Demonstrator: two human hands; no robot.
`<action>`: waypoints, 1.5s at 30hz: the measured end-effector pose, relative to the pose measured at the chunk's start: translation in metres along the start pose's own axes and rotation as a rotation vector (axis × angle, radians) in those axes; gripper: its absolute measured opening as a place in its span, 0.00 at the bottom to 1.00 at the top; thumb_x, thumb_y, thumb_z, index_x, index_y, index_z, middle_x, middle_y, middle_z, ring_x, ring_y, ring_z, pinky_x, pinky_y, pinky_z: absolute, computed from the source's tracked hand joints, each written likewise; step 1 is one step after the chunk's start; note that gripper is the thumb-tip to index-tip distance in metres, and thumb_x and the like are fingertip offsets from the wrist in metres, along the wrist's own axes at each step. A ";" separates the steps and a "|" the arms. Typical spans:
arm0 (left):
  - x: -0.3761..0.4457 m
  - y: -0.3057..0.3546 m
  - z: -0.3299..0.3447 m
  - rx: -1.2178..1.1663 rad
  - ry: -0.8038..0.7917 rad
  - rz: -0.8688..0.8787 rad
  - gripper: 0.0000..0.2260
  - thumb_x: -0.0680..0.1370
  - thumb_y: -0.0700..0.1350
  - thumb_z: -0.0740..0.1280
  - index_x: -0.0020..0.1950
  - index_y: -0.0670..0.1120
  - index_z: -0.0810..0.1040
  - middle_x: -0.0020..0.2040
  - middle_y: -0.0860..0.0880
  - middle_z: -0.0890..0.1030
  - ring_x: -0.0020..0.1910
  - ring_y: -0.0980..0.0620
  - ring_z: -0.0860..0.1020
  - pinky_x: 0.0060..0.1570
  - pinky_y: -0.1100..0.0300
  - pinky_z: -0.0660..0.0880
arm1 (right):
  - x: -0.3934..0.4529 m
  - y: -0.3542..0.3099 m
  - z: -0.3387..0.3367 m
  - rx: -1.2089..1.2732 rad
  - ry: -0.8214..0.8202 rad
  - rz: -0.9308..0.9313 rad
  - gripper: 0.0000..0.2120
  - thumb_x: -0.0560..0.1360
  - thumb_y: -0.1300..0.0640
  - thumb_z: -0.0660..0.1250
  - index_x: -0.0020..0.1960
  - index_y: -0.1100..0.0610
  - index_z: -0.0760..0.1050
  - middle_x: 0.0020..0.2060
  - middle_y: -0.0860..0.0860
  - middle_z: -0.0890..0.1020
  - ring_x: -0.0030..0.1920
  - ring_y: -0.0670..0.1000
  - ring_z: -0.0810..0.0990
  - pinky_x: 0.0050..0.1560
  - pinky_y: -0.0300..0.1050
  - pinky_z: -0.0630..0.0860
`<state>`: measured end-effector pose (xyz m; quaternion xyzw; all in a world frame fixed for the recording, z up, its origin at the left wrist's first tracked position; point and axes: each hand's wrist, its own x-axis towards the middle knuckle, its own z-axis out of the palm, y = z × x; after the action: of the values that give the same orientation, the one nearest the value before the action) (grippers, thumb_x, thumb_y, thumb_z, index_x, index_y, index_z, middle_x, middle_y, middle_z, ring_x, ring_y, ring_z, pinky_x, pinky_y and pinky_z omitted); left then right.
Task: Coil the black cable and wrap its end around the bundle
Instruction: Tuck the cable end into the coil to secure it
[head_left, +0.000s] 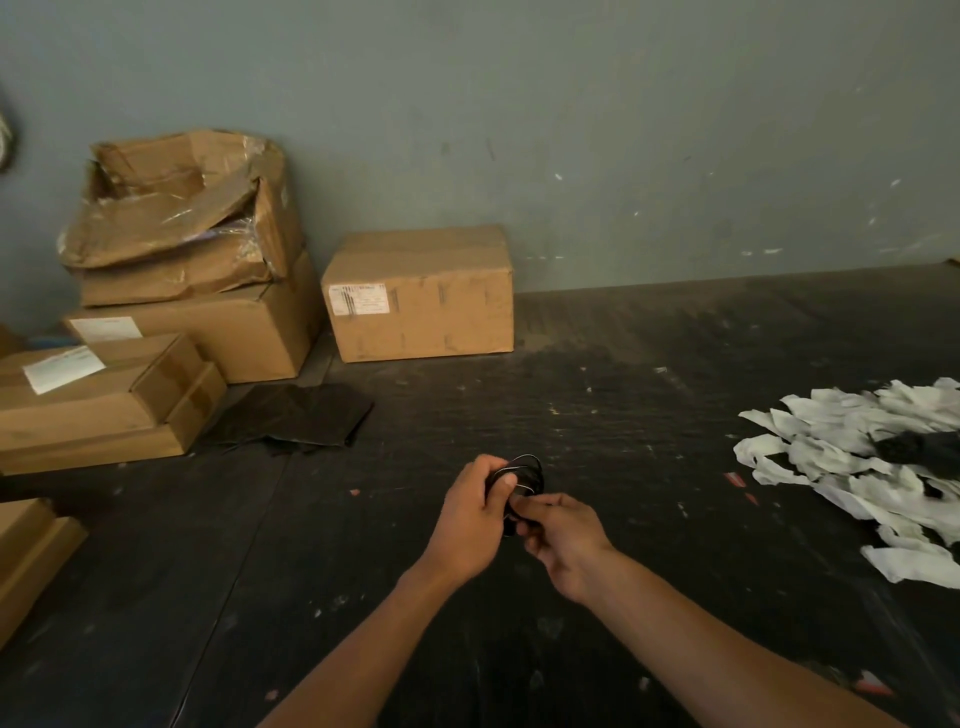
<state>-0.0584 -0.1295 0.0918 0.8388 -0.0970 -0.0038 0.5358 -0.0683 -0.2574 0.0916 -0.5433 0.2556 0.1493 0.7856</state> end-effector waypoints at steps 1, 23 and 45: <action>0.000 -0.001 0.001 0.018 0.043 -0.005 0.06 0.82 0.45 0.61 0.56 0.52 0.76 0.54 0.52 0.75 0.53 0.57 0.77 0.54 0.63 0.76 | 0.000 0.001 0.000 0.062 -0.008 0.014 0.10 0.73 0.65 0.71 0.54 0.63 0.77 0.47 0.59 0.84 0.41 0.52 0.79 0.40 0.43 0.76; -0.004 0.001 0.018 -0.229 0.268 -0.121 0.23 0.72 0.43 0.75 0.62 0.49 0.67 0.47 0.48 0.81 0.46 0.55 0.82 0.44 0.64 0.78 | -0.003 -0.003 -0.007 0.307 -0.070 -0.059 0.20 0.73 0.69 0.68 0.63 0.56 0.71 0.54 0.58 0.82 0.48 0.53 0.81 0.45 0.45 0.73; -0.005 -0.008 0.000 -0.596 -0.015 -0.340 0.12 0.75 0.35 0.70 0.57 0.41 0.77 0.49 0.41 0.84 0.50 0.46 0.84 0.54 0.48 0.80 | -0.010 -0.020 -0.027 -0.521 -0.210 -0.383 0.10 0.74 0.66 0.68 0.54 0.57 0.75 0.42 0.56 0.82 0.40 0.49 0.80 0.41 0.42 0.76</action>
<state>-0.0618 -0.1257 0.0841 0.6496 0.0455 -0.1274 0.7481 -0.0729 -0.2895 0.1054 -0.7456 0.0197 0.1145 0.6562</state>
